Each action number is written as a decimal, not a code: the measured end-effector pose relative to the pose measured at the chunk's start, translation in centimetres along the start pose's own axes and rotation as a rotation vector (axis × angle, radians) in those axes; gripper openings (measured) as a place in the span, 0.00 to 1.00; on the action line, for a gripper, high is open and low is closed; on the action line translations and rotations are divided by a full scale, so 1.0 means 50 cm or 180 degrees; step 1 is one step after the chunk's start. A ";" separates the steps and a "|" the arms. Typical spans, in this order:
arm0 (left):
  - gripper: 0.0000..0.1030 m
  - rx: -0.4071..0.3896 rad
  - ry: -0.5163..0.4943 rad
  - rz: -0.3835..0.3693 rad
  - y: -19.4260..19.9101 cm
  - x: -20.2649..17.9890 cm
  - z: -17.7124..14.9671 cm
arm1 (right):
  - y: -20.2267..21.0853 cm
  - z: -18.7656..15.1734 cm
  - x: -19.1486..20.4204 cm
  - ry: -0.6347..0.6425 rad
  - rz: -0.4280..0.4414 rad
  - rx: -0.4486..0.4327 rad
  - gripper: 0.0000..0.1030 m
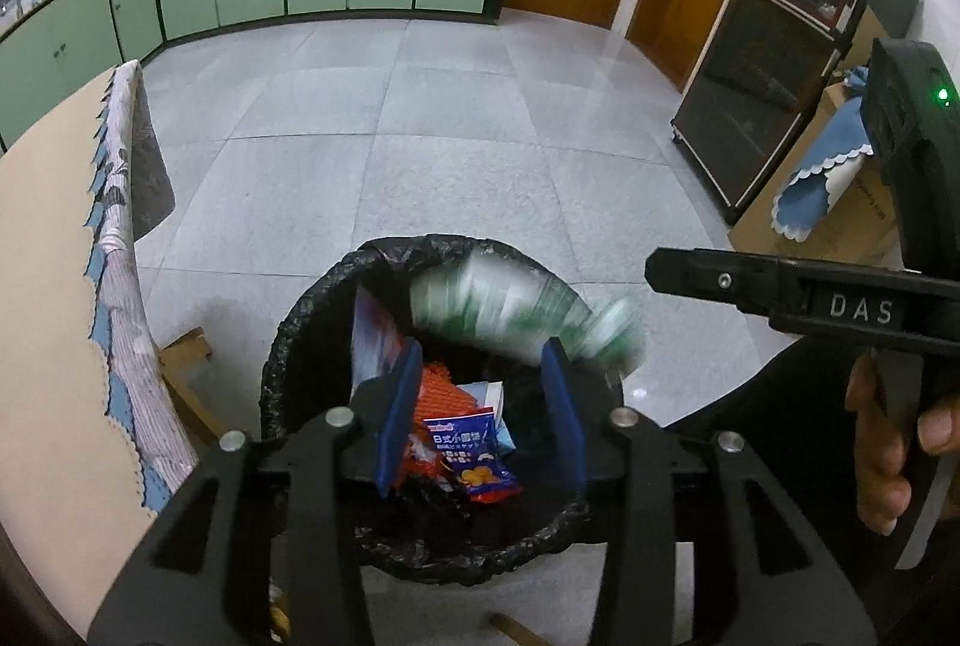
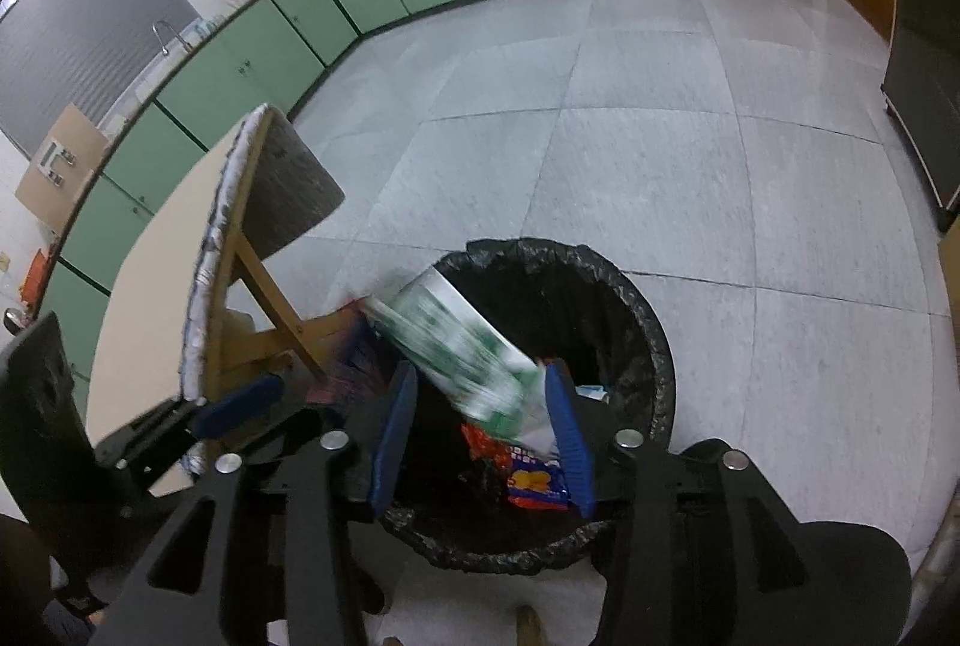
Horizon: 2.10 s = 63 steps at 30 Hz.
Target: Collect trash
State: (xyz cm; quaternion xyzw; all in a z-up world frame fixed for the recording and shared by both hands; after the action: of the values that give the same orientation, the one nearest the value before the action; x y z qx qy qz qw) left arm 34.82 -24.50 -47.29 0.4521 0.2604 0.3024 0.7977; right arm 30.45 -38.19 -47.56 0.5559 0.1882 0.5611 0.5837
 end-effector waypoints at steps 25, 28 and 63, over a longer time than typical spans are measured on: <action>0.91 -0.0549 0.0503 0.0510 0.307 0.055 -0.029 | 0.180 -0.050 0.136 0.0386 -0.0023 -0.0457 0.75; 0.92 -0.0656 0.0523 0.0612 0.372 0.051 -0.040 | 0.235 -0.060 0.174 0.0507 -0.0052 -0.0607 0.78; 0.95 -0.2177 0.0943 0.1799 0.995 -0.092 -0.183 | 0.774 -0.232 0.375 0.0846 -0.0572 -0.2583 0.94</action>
State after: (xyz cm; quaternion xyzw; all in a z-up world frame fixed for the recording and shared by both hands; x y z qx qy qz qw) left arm 13.08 -2.33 -7.07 0.1684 0.1235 0.6376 0.7415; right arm 9.01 -26.50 -10.30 0.1858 0.0735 0.6033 0.7721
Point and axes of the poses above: each gripper's, at about its wrist camera, not at the fingertips, and y roughly against the way its jaws point, x to its left, z to its top, the point moved 9 cm from there along -y, roughly the way its jaws point, and after that the axes turned 10 degrees about x, right-handed, at the moved point
